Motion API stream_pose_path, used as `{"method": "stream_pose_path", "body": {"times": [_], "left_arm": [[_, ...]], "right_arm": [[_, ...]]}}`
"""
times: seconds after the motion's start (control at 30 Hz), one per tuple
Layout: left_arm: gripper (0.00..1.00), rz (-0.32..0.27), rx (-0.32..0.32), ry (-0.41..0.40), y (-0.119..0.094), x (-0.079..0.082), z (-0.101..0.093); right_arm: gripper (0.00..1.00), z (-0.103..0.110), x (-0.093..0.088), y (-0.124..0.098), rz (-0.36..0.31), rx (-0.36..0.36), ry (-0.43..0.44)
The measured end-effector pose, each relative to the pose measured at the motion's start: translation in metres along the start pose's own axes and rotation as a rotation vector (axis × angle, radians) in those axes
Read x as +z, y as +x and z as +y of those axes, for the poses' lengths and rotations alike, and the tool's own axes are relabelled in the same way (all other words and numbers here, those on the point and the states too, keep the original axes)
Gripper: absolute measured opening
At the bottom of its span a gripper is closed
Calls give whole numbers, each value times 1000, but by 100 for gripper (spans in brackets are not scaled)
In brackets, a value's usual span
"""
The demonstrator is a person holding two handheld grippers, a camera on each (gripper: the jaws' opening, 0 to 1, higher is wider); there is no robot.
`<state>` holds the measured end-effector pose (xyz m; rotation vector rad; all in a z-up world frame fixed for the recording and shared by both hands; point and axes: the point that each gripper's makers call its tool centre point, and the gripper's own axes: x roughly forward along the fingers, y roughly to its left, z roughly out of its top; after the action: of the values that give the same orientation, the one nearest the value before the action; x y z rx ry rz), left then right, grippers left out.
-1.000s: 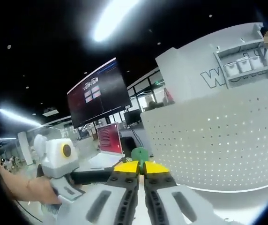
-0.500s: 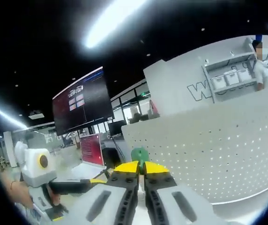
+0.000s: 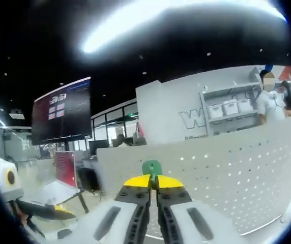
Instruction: Insert the hook assembly into the mounting plate slot until the hook locks in place.
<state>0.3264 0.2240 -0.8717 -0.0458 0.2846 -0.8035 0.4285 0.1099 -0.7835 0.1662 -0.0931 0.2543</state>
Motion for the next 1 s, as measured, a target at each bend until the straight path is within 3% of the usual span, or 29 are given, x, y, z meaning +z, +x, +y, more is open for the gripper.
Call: {"method": "stream_pose_path", "body": {"times": [0.1,0.43,0.8,0.9,1.0], "left_arm": [[100,9,3,6,0,-2,1],[100,13,2,-10,0,-6,5],[99,24,33,-35,-7,-15,16],[99,27,42,-38,-8,-18,18],[99,26,49,-43,-10,-18,19]], "right_arm": [[0,-14,1,7,-9,-44,41],[0,-46,5,34,-41,-160,-14],[0,-59,-3,47,-38,-226,-34],[0,-60,-1,49,-47,-245,-105],[0,-62,-7,53,-38,-254,-79]]}}
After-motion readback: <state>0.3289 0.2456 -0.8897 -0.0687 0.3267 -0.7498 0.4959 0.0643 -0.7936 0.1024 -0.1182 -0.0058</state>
